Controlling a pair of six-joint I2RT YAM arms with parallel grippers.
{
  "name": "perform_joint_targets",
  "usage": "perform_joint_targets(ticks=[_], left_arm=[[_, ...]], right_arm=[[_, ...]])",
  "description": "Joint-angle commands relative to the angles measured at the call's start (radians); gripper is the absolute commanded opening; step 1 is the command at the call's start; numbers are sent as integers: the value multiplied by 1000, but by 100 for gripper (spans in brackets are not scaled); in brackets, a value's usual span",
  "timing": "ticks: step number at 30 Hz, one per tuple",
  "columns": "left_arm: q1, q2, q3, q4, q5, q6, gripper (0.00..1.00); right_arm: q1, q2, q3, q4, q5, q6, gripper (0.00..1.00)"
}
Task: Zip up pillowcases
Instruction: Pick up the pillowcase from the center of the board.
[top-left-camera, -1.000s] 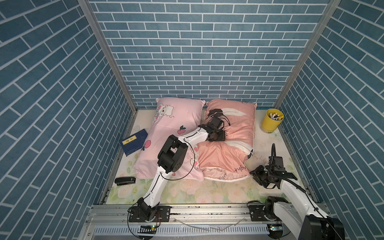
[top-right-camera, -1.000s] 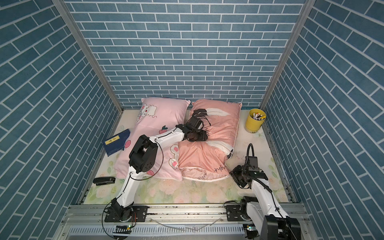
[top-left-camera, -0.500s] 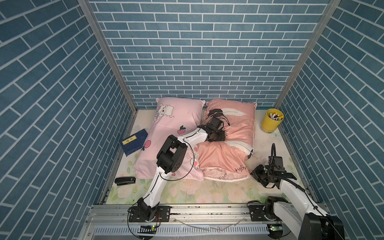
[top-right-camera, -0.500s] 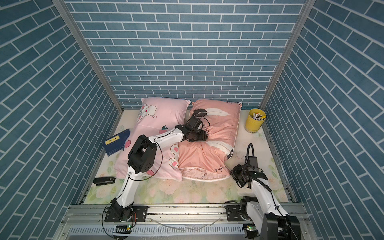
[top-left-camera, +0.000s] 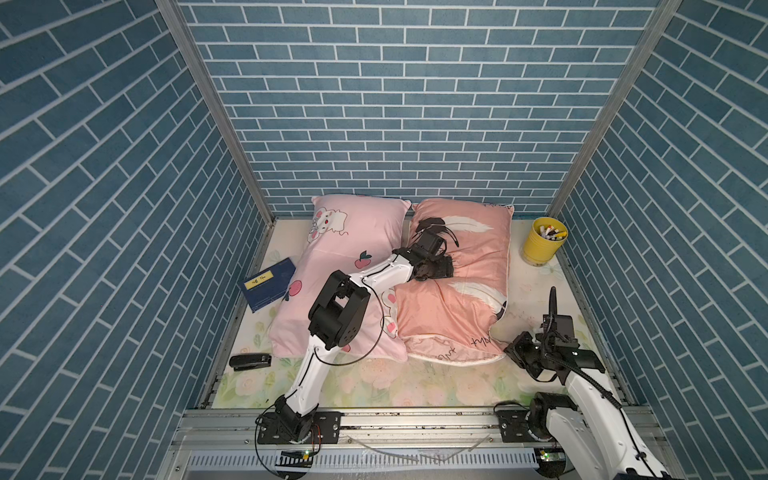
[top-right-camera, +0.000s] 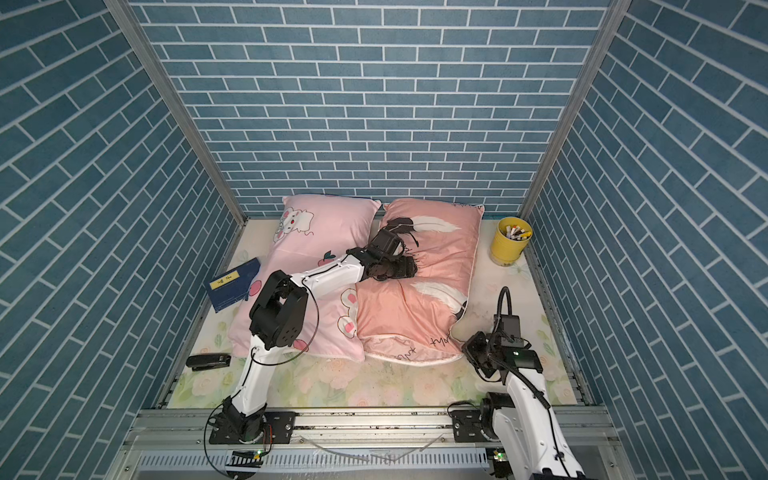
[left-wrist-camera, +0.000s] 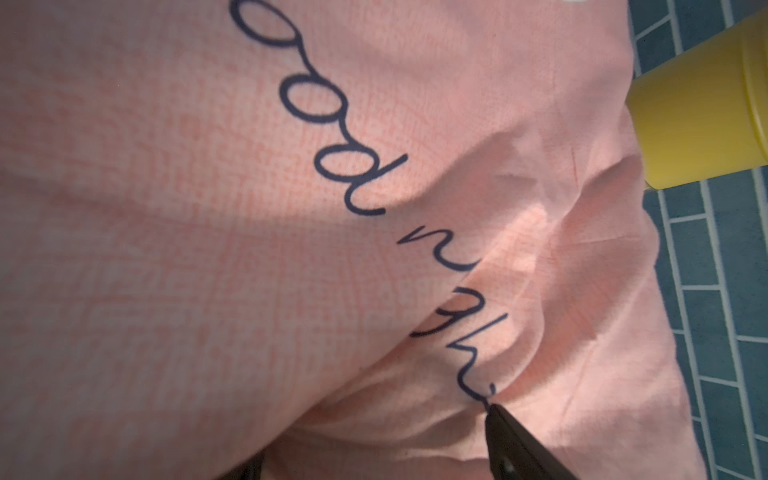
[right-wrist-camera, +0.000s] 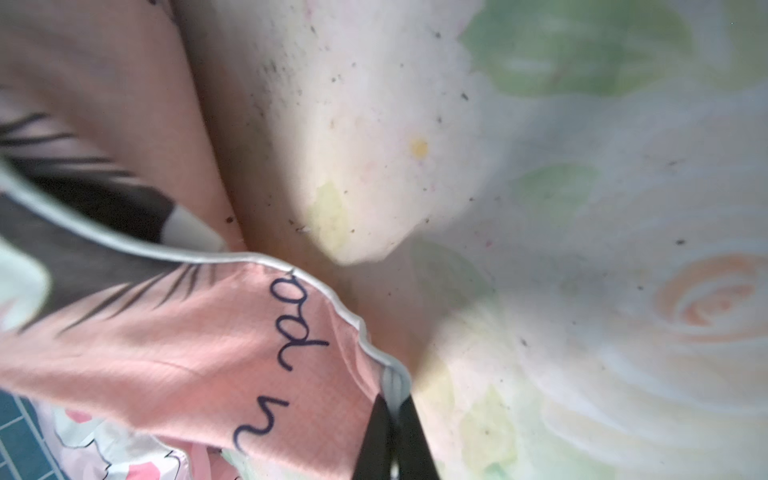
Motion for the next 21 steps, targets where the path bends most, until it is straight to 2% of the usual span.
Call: perform_joint_targets(ticks=[1,5,9,12,14,17,19,21], left_arm=[[24,-68,-47,-15,-110,48,91],[12,-203,-150,8,-135,75,96],[-14,-364,-200,-101,-181,168,96],[-53,-508,-257,-177,-145,176,92],[-87,-595,-348,-119,-31,99,87],[-155,-656,-514,136,178,-126,80],[-205,-642,-565,267,240,-237,75],[-258,-626,-589,358,237,-307,70]], right_arm=[[16,-13,79,-129,9,-33,0],[63,-5,130,-165,44,-29,0],[106,4,184,-201,70,-29,0],[135,8,225,-242,98,-35,0],[142,10,228,-242,91,-32,0],[150,25,221,-200,63,-14,0],[154,45,233,-177,55,-9,0],[157,63,249,-151,43,-6,0]])
